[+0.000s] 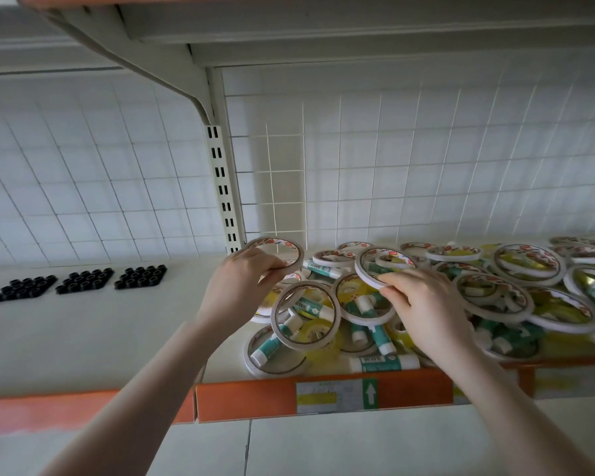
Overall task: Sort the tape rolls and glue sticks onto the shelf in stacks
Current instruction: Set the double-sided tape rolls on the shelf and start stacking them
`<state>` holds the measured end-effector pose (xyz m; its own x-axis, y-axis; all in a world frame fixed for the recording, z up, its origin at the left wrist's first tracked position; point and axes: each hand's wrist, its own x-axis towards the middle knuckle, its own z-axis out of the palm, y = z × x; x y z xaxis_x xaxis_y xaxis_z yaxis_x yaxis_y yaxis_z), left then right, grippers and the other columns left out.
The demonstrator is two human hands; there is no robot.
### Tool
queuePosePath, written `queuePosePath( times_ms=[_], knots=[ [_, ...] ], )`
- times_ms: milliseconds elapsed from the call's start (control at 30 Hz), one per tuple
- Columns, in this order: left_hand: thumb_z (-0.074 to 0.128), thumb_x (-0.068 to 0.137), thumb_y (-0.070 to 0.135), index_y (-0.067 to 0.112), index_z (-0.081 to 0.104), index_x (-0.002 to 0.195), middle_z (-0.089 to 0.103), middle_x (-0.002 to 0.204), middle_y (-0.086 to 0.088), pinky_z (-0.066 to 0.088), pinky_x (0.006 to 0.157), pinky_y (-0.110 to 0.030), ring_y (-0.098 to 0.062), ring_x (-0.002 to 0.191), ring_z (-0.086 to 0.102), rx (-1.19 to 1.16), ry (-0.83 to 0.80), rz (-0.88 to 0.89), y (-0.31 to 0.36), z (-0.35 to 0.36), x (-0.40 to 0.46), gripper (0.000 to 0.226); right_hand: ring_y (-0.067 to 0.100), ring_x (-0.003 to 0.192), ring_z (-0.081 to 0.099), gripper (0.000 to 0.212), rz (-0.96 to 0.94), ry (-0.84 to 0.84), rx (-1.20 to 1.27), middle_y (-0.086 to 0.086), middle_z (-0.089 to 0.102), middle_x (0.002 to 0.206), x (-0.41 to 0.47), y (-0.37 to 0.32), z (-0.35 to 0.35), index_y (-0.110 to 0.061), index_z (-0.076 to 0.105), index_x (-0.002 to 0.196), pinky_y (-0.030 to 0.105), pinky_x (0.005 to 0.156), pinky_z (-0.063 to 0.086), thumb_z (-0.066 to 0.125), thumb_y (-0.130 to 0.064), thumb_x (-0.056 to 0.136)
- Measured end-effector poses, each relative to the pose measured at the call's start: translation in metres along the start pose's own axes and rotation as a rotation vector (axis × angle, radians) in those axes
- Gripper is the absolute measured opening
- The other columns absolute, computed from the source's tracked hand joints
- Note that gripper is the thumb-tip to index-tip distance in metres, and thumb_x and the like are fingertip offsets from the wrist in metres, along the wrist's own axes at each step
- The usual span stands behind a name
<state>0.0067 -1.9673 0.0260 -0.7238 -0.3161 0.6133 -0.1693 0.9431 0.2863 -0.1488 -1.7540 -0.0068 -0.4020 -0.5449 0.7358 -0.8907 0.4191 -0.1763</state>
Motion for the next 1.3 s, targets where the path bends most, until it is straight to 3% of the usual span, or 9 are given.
queuePosePath(
  times_ms=[300, 533, 700, 867, 1000, 1233, 1300],
  knots=[
    [0.068, 0.083, 0.019, 0.015, 0.072, 0.089, 0.067, 0.084, 0.001, 0.048, 0.07, -0.034, -0.021, 0.082, 0.059, 0.099, 0.037, -0.084, -0.032, -0.045, -0.036, 0.008, 0.029, 0.083, 0.068, 0.021, -0.057, -0.071, 0.114, 0.007, 0.072, 0.09, 0.026, -0.054, 0.026, -0.009, 0.073, 0.095, 0.045, 0.078, 0.054, 0.076, -0.007, 0.074],
    [0.068, 0.083, 0.015, 0.013, 0.073, 0.089, 0.068, 0.088, -0.002, 0.047, 0.073, -0.034, -0.025, 0.086, 0.061, 0.123, 0.086, -0.171, -0.077, -0.1, -0.074, 0.008, 0.026, 0.075, 0.066, 0.013, -0.123, -0.104, 0.174, 0.004, 0.072, 0.084, 0.042, -0.131, 0.04, -0.008, 0.074, 0.091, 0.033, 0.069, 0.049, 0.074, -0.009, 0.078],
    [0.067, 0.084, 0.017, 0.015, 0.073, 0.091, 0.067, 0.088, 0.001, 0.049, 0.071, -0.034, -0.024, 0.086, 0.06, 0.123, 0.118, -0.224, -0.129, -0.152, -0.113, 0.009, 0.03, 0.067, 0.063, 0.007, -0.167, -0.111, 0.175, 0.005, 0.069, 0.074, 0.052, -0.21, 0.066, -0.01, 0.073, 0.078, 0.035, 0.064, 0.047, 0.076, -0.008, 0.072],
    [0.064, 0.085, 0.024, 0.018, 0.073, 0.091, 0.069, 0.09, 0.002, 0.049, 0.071, -0.034, -0.023, 0.088, 0.06, 0.154, 0.142, -0.259, -0.199, -0.213, -0.159, 0.012, 0.028, 0.059, 0.059, 0.01, -0.172, -0.107, 0.2, 0.001, 0.063, 0.063, 0.051, -0.309, 0.098, -0.013, 0.07, 0.07, 0.028, 0.059, 0.037, 0.078, -0.006, 0.069],
    [0.06, 0.084, 0.028, 0.018, 0.072, 0.09, 0.069, 0.089, 0.001, 0.047, 0.072, -0.033, -0.024, 0.092, 0.06, 0.176, 0.14, -0.281, -0.254, -0.257, -0.19, 0.017, 0.03, 0.066, 0.06, 0.004, -0.178, -0.126, 0.213, 0.004, 0.066, 0.069, 0.052, -0.381, 0.128, -0.01, 0.071, 0.074, 0.03, 0.062, 0.038, 0.074, -0.009, 0.074],
    [0.069, 0.082, 0.016, 0.018, 0.072, 0.086, 0.068, 0.084, 0.001, 0.044, 0.069, -0.03, -0.021, 0.088, 0.06, 0.214, 0.156, -0.322, -0.329, -0.322, -0.232, 0.006, 0.032, 0.075, 0.062, 0.004, -0.223, -0.197, 0.235, 0.008, 0.067, 0.074, 0.068, -0.484, 0.168, -0.007, 0.072, 0.078, 0.035, 0.067, 0.045, 0.072, -0.011, 0.078],
    [0.07, 0.08, 0.015, 0.018, 0.072, 0.085, 0.068, 0.083, 0.0, 0.045, 0.069, -0.031, -0.022, 0.085, 0.061, 0.218, 0.171, -0.337, -0.349, -0.336, -0.24, 0.006, 0.031, 0.074, 0.061, 0.006, -0.254, -0.207, 0.228, 0.007, 0.065, 0.072, 0.077, -0.508, 0.179, -0.007, 0.07, 0.076, 0.032, 0.064, 0.039, 0.07, -0.012, 0.08]
  ],
)
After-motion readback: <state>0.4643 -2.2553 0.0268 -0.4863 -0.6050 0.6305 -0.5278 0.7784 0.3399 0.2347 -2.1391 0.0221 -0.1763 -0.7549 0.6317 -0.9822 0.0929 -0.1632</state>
